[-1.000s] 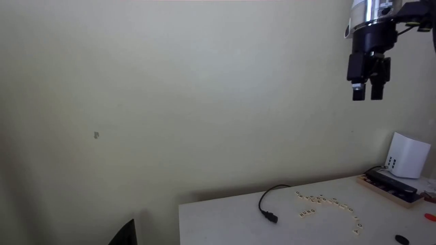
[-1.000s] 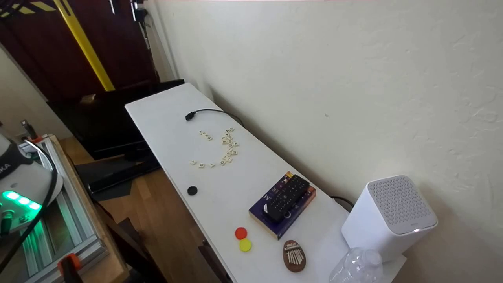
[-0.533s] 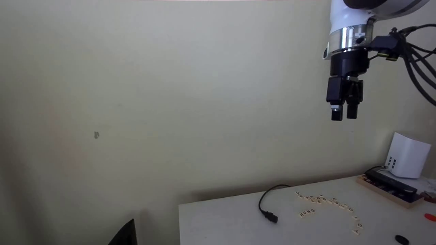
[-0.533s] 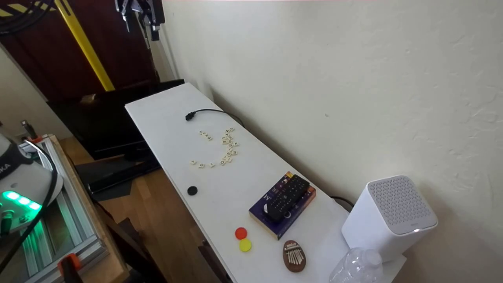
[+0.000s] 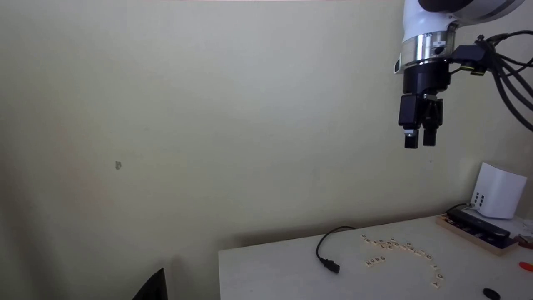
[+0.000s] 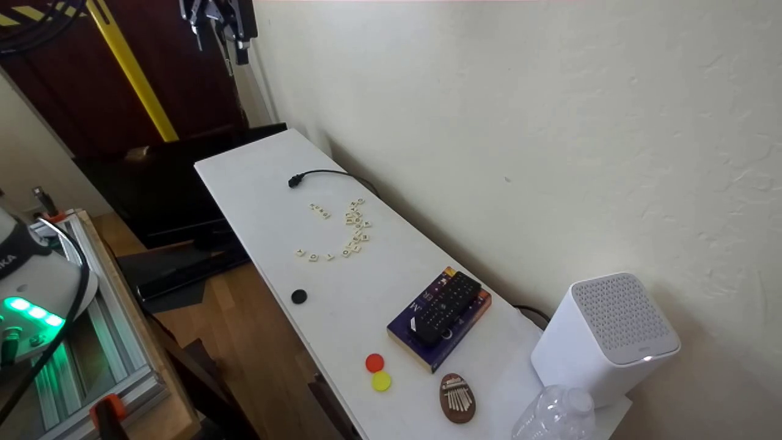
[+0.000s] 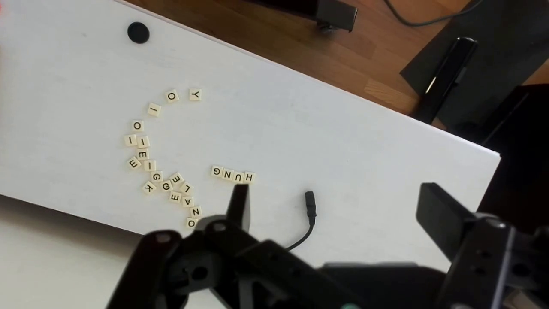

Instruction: Replace the first tile in the word with a new one

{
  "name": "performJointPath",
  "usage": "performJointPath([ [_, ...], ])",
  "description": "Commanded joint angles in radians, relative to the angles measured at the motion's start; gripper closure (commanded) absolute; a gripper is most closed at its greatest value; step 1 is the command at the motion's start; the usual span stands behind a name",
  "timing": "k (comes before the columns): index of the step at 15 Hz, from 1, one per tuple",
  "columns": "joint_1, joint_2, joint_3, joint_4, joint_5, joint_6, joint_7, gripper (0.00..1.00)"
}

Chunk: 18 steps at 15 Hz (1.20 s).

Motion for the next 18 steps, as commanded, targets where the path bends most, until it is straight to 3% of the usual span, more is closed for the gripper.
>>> performJointPath([
  [1, -0.005, 0.036, 0.029, 0.007, -0.030, 0.020, 0.062, 0.00],
  [10, 0.008, 0.107, 0.087, -0.084, -0.042, 0.285, 0.137, 0.00],
  [18, 0.010, 0.205, 0.084, -0.157, 0.014, 0.527, 0.120, 0.00],
])
